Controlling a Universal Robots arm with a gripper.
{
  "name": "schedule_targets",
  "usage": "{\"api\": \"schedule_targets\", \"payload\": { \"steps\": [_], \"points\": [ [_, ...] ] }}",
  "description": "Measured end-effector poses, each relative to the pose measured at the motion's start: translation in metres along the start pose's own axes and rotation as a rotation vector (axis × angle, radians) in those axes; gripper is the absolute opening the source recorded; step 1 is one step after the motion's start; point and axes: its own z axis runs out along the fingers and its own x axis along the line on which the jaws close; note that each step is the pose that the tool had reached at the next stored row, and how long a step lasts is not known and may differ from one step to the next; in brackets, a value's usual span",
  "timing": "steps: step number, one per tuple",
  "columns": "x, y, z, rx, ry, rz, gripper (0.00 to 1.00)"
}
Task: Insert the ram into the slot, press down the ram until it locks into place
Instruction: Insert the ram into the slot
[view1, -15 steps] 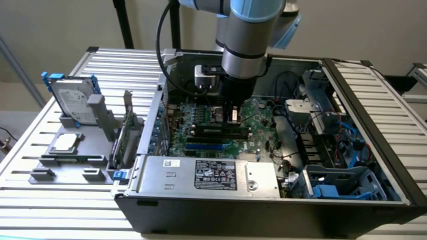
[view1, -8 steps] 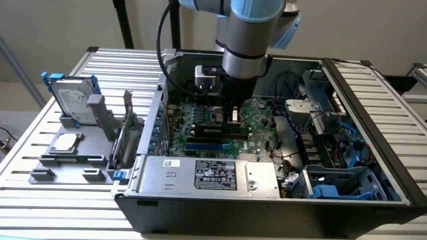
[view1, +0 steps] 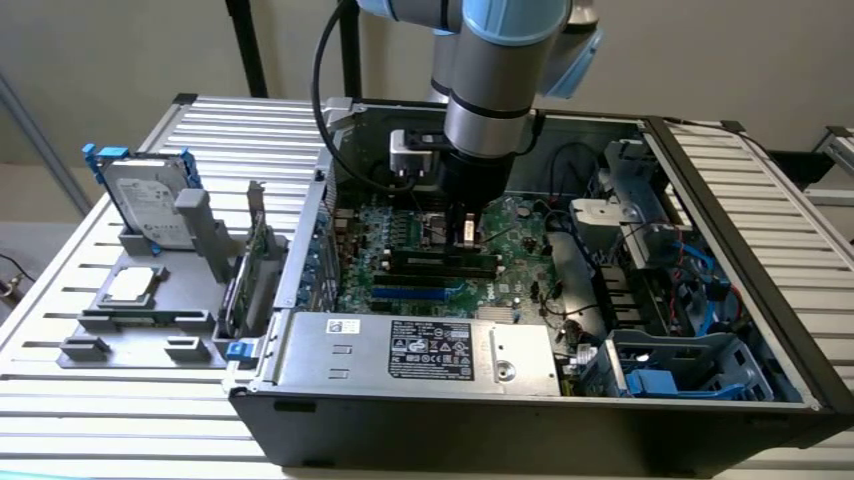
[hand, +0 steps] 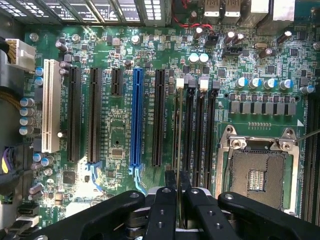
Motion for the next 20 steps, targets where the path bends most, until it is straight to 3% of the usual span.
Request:
{"api": "schedule_targets", "payload": {
  "steps": [20],
  "points": [
    [0.0,-0.0013,0.0017,-0.001,-0.0035,0.01,0.13]
  ]
}}
